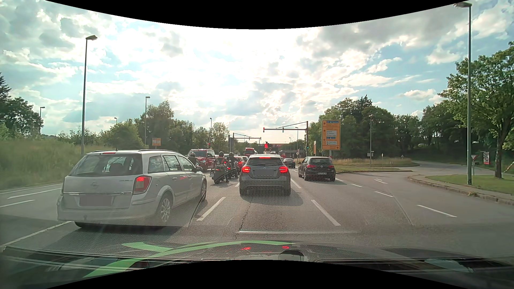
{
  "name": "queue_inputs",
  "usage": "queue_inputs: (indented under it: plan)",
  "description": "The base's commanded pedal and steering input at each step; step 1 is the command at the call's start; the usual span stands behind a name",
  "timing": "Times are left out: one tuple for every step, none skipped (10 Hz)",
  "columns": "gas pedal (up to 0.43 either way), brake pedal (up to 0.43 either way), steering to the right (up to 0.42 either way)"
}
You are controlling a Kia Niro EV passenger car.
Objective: Follow the waypoints while adhering to traffic rules and regulations
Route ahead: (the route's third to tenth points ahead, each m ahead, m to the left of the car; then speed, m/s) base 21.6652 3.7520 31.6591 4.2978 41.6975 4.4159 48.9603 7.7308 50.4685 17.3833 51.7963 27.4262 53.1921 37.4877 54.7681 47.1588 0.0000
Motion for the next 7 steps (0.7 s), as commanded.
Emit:
queue_inputs:
  plan:
    - [0.0, 0.537, -0.008]
    - [0.0, 0.537, -0.008]
    - [0.0, 0.537, -0.008]
    - [0.0, 0.537, -0.008]
    - [0.0, 0.537, -0.008]
    - [0.0, 0.537, -0.008]
    - [0.0, 0.537, -0.008]
